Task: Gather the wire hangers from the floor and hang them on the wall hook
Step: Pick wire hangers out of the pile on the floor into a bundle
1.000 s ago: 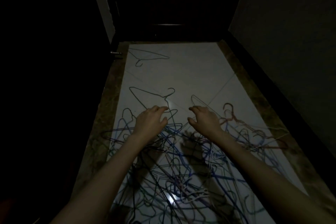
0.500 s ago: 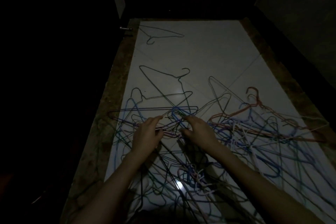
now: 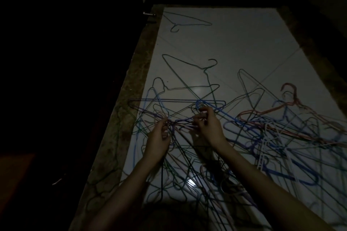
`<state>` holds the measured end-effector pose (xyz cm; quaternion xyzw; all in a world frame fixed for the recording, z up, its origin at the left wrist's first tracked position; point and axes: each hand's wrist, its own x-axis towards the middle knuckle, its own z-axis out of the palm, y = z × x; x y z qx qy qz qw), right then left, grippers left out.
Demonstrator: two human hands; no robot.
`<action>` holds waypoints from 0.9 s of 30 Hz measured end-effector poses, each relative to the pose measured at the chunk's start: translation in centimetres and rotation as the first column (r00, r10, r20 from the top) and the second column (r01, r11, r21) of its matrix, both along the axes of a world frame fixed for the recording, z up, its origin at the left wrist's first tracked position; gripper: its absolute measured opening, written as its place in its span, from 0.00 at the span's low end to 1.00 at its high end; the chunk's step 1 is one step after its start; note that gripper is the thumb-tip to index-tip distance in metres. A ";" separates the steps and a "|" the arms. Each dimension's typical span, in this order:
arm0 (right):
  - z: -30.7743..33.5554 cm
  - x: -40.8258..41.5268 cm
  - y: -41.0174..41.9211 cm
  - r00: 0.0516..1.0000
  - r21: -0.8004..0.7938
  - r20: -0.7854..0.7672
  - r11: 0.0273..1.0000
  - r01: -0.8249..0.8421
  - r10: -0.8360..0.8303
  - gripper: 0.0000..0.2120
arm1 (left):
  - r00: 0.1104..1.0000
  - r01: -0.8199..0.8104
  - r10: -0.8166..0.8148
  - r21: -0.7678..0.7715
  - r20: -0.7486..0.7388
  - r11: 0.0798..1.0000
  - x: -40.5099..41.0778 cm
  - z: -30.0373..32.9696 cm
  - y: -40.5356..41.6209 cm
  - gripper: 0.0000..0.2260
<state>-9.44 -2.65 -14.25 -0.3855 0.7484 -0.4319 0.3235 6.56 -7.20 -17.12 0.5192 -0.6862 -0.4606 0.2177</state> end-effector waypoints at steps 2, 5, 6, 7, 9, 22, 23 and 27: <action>0.5 0.4 0.0 0.997 -0.046 0.066 0.998 0.037 -0.034 0.11 | 0.999 -0.033 0.033 0.017 -0.028 0.999 -0.3 0.0 0.3 0.22; 1.8 0.6 0.0 0.971 -0.112 0.230 0.990 0.086 -0.059 0.11 | 0.995 -0.077 0.079 0.032 -0.067 0.997 -0.6 0.1 0.2 0.20; 2.4 0.5 0.0 0.958 -0.138 0.279 0.985 0.101 -0.059 0.12 | 0.991 -0.084 0.087 0.038 -0.102 0.996 -0.7 0.3 0.1 0.19; 3.0 0.3 0.1 0.955 -0.166 0.292 0.980 0.108 -0.056 0.12 | 0.985 -0.087 0.093 0.048 -0.144 0.995 -0.8 0.5 0.1 0.17; 3.8 -0.2 0.4 0.966 -0.203 0.255 0.974 0.095 -0.041 0.11 | 0.978 -0.080 0.088 0.052 -0.191 0.995 -1.0 0.8 0.2 0.16; 4.5 1.1 1.0 0.929 -0.227 0.371 0.967 0.113 -0.021 0.12 | 0.980 -0.044 0.065 0.113 -0.189 0.993 -0.4 1.6 1.6 0.38; 4.7 1.3 0.9 0.931 -0.232 0.364 0.967 0.103 -0.011 0.12 | 0.989 -0.021 0.034 0.085 -0.147 0.996 -0.1 1.6 1.7 0.42; 5.1 1.7 0.4 0.934 -0.247 0.356 0.966 0.079 0.015 0.12 | 0.989 -0.071 0.082 0.094 -0.123 0.993 0.1 2.1 1.8 0.36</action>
